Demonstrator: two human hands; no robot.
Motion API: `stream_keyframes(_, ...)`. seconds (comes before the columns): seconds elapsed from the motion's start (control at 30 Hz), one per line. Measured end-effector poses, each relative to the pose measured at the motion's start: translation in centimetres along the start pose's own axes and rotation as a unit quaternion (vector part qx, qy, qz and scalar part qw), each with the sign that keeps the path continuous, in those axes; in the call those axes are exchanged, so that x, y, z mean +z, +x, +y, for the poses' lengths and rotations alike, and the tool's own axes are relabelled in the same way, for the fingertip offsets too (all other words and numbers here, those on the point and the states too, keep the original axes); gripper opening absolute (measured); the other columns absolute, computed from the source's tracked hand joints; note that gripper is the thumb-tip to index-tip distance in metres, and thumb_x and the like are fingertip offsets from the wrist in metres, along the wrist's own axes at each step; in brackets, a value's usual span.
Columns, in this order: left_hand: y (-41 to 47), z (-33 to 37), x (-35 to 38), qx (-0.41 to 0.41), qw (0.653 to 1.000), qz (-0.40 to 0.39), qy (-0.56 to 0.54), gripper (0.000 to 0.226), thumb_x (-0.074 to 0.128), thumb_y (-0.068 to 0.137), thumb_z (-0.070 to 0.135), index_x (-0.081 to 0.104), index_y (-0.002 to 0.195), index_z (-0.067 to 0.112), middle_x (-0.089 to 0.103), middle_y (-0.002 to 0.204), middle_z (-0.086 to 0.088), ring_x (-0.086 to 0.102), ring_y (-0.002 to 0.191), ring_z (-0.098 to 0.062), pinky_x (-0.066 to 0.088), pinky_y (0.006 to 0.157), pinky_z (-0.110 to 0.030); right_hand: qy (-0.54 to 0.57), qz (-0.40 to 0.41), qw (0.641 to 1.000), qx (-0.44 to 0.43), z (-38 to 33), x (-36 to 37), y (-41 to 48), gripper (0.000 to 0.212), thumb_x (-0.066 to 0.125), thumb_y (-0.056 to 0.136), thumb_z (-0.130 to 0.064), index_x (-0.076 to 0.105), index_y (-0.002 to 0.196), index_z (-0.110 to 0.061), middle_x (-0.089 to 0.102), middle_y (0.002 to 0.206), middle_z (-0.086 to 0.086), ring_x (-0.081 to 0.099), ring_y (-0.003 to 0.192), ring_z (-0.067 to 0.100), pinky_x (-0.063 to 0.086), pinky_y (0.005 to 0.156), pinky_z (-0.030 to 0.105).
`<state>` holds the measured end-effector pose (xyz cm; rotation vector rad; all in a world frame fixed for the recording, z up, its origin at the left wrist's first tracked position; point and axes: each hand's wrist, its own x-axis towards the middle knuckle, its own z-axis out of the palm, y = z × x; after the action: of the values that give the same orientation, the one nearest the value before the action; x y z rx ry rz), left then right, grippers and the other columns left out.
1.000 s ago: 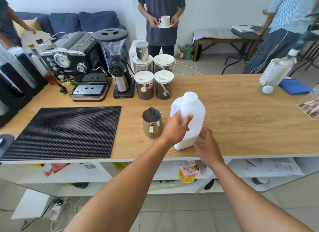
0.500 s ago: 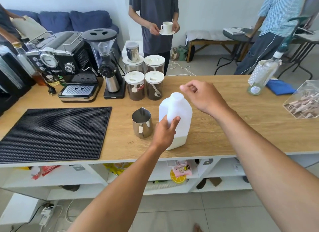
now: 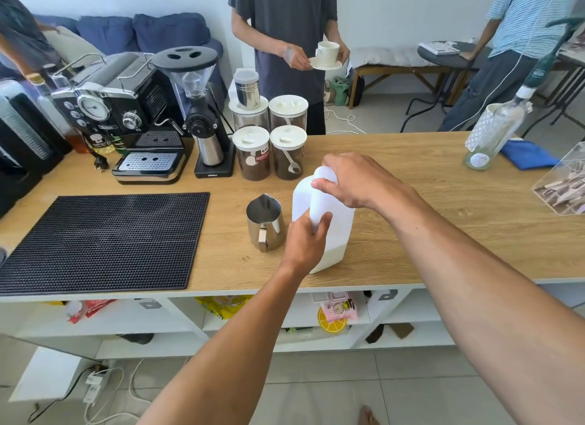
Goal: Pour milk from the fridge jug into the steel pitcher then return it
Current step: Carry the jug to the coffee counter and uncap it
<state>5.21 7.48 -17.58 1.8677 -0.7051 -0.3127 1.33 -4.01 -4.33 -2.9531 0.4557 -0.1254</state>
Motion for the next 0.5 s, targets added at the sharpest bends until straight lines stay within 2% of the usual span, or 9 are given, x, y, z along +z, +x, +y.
stream_keyframes(0.07,0.04,-0.05,0.04,0.001,1.000,0.004,0.002,0.038,0.048,0.103,0.039,0.041,0.068,0.026,0.046,0.053,0.004,0.043,0.053,-0.017,0.035,0.052,-0.030,0.025,-0.033,0.999,-0.010,0.45,-0.23,0.18,0.034,0.051,0.095,-0.046,0.056,0.113,-0.018,0.060,0.113,0.003,0.054,0.104,0.028,0.036,0.075,0.032)
stream_keyframes(0.13,0.22,-0.23,-0.13,-0.001,1.000,0.006,0.008,0.038,0.048,0.103,0.040,0.041,0.068,0.028,0.047,0.052,0.007,0.044,0.052,-0.016,0.035,0.051,-0.029,0.049,-0.061,0.997,-0.016,0.91,-0.57,0.43,0.027,0.054,0.096,-0.034,0.056,0.123,-0.027,0.051,0.107,-0.003,0.055,0.105,0.024,0.038,0.077,0.031)
stream_keyframes(0.17,0.30,-0.34,-0.28,-0.002,1.000,0.005,0.011,0.038,0.048,0.102,0.041,0.041,0.068,0.029,0.046,0.052,0.008,0.044,0.052,-0.015,0.036,0.051,-0.028,0.066,-0.076,0.995,-0.019,0.90,-0.79,0.53,0.031,0.054,0.096,-0.019,0.056,0.123,-0.033,0.048,0.107,-0.006,0.055,0.105,0.021,0.039,0.076,0.031)
stream_keyframes(0.2,0.35,-0.46,-0.43,-0.003,1.000,0.004,0.010,0.038,0.048,0.102,0.043,0.040,0.067,0.029,0.045,0.052,0.009,0.044,0.052,-0.015,0.036,0.052,-0.029,0.079,-0.089,0.993,-0.024,0.77,-0.97,0.58,0.046,0.051,0.093,-0.003,0.057,0.122,-0.039,0.047,0.111,-0.008,0.055,0.105,0.019,0.041,0.076,0.032)
stream_keyframes(0.27,0.47,-0.69,-0.65,-0.004,1.000,0.001,0.007,0.039,0.048,0.102,0.044,0.040,0.067,0.029,0.044,0.052,0.007,0.042,0.053,-0.016,0.036,0.053,-0.030,0.088,-0.110,0.990,-0.024,0.35,-1.10,0.49,0.065,0.043,0.086,0.008,0.055,0.123,-0.044,0.046,0.125,-0.009,0.050,0.107,0.016,0.043,0.079,0.032)
stream_keyframes(0.33,0.46,-0.67,-0.67,-0.004,1.000,-0.001,0.007,0.038,0.048,0.102,0.044,0.041,0.068,0.028,0.045,0.054,0.004,0.043,0.054,-0.016,0.037,0.054,-0.031,0.112,-0.114,0.987,-0.016,0.17,-0.92,0.29,0.062,0.048,0.090,-0.007,0.043,0.135,-0.049,0.041,0.132,-0.007,0.049,0.106,0.015,0.043,0.083,0.031)
stream_keyframes(0.4,0.33,-0.52,-0.69,-0.004,1.000,0.001,0.015,0.037,0.048,0.102,0.044,0.042,0.069,0.029,0.047,0.054,0.004,0.047,0.055,-0.016,0.039,0.054,-0.031,0.130,-0.080,0.988,0.008,0.16,-0.66,0.12,0.056,0.056,0.092,-0.039,0.032,0.142,-0.051,0.041,0.135,-0.004,0.051,0.112,0.019,0.043,0.087,0.034)
stream_keyframes(0.43,0.27,-0.44,-0.69,-0.002,1.000,0.002,0.016,0.037,0.048,0.102,0.044,0.043,0.069,0.029,0.048,0.053,0.006,0.048,0.055,-0.016,0.039,0.054,-0.031,0.111,-0.047,0.992,0.027,0.28,-0.57,0.11,0.058,0.055,0.089,-0.053,0.033,0.142,-0.048,0.045,0.136,-0.002,0.052,0.115,0.022,0.044,0.089,0.037)
stream_keyframes(0.5,0.18,-0.29,-0.72,-0.002,1.000,0.003,0.014,0.035,0.048,0.102,0.043,0.045,0.070,0.031,0.049,0.053,0.010,0.049,0.055,-0.015,0.040,0.054,-0.029,0.047,0.013,0.997,0.052,0.44,-0.42,0.21,0.057,0.053,0.086,-0.064,0.046,0.135,-0.035,0.055,0.129,0.000,0.054,0.115,0.024,0.044,0.088,0.039)
